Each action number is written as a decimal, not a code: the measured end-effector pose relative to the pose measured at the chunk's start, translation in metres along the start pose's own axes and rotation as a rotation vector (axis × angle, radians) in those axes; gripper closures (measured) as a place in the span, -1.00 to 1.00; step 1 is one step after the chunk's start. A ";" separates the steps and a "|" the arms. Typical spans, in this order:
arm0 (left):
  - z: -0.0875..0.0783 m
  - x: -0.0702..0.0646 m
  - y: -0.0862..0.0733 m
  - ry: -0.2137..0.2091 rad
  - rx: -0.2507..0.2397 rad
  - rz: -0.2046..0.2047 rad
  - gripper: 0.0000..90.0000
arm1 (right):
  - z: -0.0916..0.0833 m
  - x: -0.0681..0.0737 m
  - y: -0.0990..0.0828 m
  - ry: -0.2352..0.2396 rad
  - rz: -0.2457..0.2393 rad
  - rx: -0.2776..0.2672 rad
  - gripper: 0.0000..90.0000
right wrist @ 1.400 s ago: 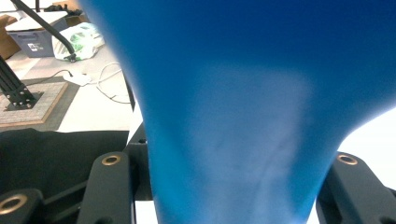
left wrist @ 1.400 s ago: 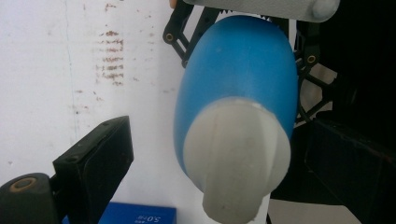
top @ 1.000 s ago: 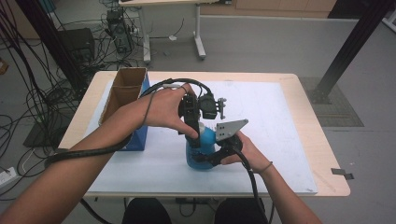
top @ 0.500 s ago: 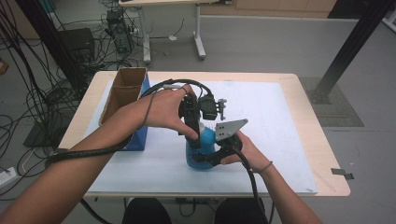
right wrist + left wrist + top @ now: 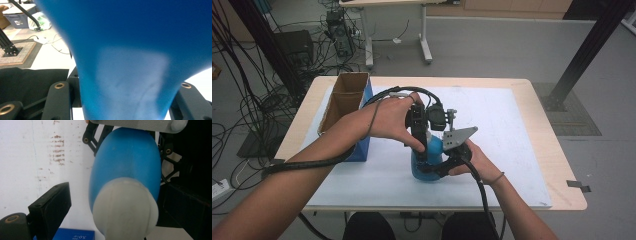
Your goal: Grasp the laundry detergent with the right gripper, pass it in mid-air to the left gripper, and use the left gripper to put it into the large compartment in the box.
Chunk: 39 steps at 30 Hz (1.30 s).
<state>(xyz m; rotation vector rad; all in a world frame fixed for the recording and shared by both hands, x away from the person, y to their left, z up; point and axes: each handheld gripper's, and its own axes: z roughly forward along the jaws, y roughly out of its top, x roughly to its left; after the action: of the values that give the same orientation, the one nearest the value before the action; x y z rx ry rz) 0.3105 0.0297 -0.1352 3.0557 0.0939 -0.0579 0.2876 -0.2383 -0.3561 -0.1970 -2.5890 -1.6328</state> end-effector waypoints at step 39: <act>0.007 -0.012 0.025 0.016 0.092 0.096 -0.18 | -0.001 0.002 0.004 0.009 -0.013 0.000 -0.04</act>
<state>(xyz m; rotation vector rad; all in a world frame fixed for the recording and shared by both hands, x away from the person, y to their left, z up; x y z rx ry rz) 0.3004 0.0033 -0.1392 3.1479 -0.0565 -0.0318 0.2863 -0.2371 -0.3516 -0.1720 -2.5894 -1.6337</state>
